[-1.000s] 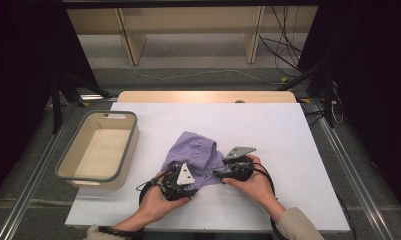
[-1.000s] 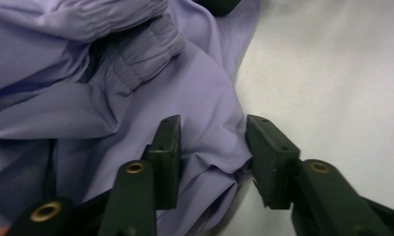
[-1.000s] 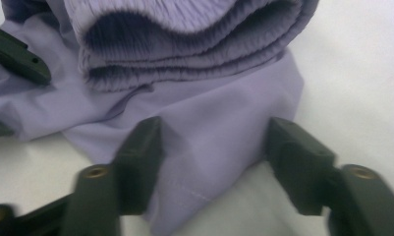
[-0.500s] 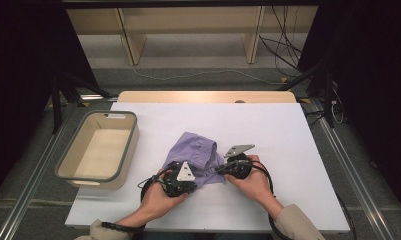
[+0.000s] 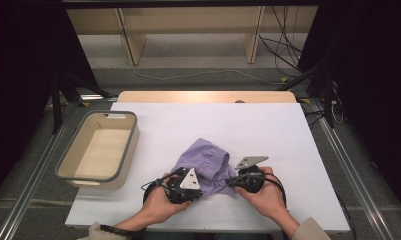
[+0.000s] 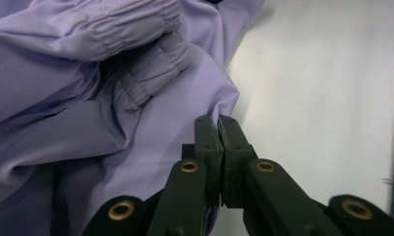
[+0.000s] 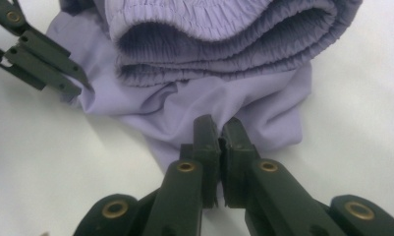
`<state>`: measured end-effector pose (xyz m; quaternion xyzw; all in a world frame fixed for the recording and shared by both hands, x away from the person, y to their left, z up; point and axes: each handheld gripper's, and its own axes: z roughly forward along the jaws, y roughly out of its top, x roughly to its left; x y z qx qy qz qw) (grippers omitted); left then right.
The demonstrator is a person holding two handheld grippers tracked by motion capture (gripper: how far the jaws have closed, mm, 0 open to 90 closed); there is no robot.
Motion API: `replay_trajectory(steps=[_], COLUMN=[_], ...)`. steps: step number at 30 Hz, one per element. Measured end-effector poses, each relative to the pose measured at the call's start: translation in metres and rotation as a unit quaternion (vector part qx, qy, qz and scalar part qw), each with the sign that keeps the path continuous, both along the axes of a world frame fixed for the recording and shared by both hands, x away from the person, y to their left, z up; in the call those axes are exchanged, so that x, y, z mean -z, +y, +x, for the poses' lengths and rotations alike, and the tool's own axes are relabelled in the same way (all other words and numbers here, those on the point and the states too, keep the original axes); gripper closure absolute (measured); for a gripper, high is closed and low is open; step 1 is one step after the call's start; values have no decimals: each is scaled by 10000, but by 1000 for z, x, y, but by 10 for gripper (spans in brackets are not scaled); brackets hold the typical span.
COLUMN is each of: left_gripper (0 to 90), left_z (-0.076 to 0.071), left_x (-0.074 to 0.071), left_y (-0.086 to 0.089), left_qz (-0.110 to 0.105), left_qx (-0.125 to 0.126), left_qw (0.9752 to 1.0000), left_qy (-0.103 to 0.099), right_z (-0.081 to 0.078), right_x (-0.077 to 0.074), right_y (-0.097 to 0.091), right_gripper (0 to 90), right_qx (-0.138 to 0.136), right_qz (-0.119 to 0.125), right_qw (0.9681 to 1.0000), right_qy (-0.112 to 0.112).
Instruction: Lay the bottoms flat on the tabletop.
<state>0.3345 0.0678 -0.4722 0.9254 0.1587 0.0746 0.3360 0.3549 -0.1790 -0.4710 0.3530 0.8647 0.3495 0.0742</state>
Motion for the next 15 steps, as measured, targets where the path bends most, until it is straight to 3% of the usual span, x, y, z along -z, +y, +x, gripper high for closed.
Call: replay_trajectory(steps=[9, 15], left_gripper=[881, 881], left_z=[-19, -27], left_x=[-6, -7], left_y=[2, 7], left_qz=[-28, 43], left_qx=[565, 705], left_qw=[9984, 9974], left_qy=[79, 125], right_z=[-38, -54], right_x=[-1, 0], right_y=[-8, -7], right_gripper=[873, 871], right_qx=[-48, -147], right_qz=[82, 88], right_qw=[9997, 9991], right_qy=[236, 382])
